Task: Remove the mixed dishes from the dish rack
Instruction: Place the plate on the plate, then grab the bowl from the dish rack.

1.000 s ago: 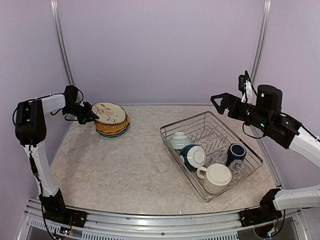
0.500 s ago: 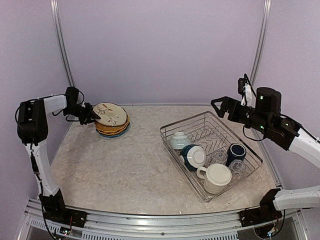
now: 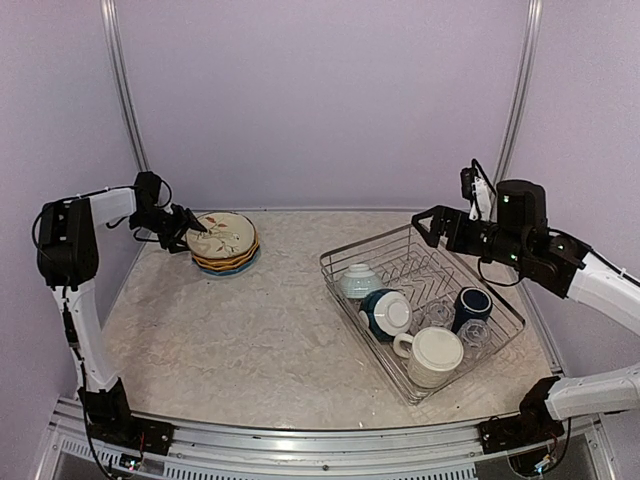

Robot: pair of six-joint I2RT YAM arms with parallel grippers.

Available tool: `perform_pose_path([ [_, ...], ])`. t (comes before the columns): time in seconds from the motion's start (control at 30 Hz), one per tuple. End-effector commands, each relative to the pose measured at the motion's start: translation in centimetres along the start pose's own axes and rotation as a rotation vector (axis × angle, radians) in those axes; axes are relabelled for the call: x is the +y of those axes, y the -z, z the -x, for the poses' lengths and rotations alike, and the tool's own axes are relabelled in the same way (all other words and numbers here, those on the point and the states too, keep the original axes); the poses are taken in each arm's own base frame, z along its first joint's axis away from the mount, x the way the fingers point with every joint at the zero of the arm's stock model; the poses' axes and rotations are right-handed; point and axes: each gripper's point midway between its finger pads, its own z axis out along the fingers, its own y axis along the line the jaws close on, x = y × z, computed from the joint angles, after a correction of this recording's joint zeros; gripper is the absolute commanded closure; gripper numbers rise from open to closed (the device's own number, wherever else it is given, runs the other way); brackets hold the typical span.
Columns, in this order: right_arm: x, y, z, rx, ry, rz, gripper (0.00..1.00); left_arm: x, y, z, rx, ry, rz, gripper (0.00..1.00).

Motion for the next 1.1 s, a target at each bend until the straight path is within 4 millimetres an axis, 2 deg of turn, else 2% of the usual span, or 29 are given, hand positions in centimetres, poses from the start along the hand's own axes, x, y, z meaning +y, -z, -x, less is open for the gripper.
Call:
perform_pose_path([
  [0.0,-0.7,-0.9,-1.8,0.091,0.006,-0.026,0.0,-1.5,1.8,0.8,-0.056,-0.052,0.03,0.3],
  [0.23,0.0,-3.0,-5.1,0.268,0.037,-0.066,0.0,-2.9,4.0,0.8,-0.081,-0.056,0.023,0.14],
  [0.37,0.5,-4.0,-7.6,0.386,0.081,-0.117,0.0,-4.2,6.4,0.9,-0.125,-0.081,0.005,0.07],
  [0.53,1.4,-3.6,-9.8,0.479,0.179,-0.222,0.0,-6.5,9.5,0.8,-0.189,-0.121,-0.049,0.01],
  [0.67,0.8,-2.4,-11.4,0.53,0.208,-0.288,0.0,-7.6,10.9,0.7,-0.213,-0.123,-0.109,0.01],
  [0.77,-0.6,-1.2,-12.6,0.563,0.215,-0.33,0.0,-8.5,11.4,0.4,-0.207,-0.12,-0.147,0.01],
  [0.87,-1.8,-0.3,-13.0,0.589,0.243,-0.379,0.0,-8.9,11.8,0.2,-0.206,-0.122,-0.17,0.01],
  [0.97,-1.8,-0.5,-12.8,0.596,0.267,-0.388,0.0,-9.5,12.4,-0.3,-0.212,-0.133,-0.189,0.01],
  [1.07,-0.6,-1.8,-12.9,0.604,0.271,-0.332,0.0,-10.3,12.7,-1.3,-0.219,-0.166,-0.194,0.01],
])
